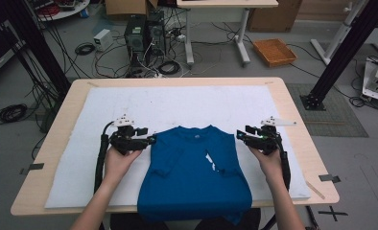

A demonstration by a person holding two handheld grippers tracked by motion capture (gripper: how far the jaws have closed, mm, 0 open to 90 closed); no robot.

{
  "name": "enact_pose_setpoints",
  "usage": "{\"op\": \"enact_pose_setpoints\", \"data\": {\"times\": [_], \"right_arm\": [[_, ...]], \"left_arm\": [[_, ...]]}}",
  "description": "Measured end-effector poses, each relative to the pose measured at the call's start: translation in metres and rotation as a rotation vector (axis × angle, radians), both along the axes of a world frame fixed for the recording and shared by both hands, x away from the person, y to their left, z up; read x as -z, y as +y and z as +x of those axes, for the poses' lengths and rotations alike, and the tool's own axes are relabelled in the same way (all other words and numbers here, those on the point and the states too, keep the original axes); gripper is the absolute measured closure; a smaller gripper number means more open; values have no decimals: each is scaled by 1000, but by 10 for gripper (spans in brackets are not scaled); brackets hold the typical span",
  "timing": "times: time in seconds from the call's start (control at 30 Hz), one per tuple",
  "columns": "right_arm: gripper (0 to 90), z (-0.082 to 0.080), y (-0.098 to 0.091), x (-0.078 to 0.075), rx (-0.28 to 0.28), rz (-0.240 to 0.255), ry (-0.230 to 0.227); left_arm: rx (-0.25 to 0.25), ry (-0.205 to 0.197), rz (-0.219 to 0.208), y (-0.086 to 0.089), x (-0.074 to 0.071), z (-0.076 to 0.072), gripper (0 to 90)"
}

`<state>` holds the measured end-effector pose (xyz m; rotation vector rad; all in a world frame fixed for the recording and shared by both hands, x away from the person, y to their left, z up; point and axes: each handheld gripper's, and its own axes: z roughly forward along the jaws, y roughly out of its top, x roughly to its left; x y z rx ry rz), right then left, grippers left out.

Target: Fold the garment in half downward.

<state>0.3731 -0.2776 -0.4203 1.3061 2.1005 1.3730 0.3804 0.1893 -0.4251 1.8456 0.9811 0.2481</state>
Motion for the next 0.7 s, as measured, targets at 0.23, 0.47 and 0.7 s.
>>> {"op": "enact_pose_setpoints", "data": {"times": [0.23,0.47,0.7], "right_arm": [[590,26,12,20,33,-60,130],[751,32,20,30,-6,-98,164],[863,30,20,27,-2,-145,150]], "left_arm": [[-52,100,35,-14,18,26,473],[-63,95,108,-21,26,29,605],[-69,81,129,-20,24,27,839]]}}
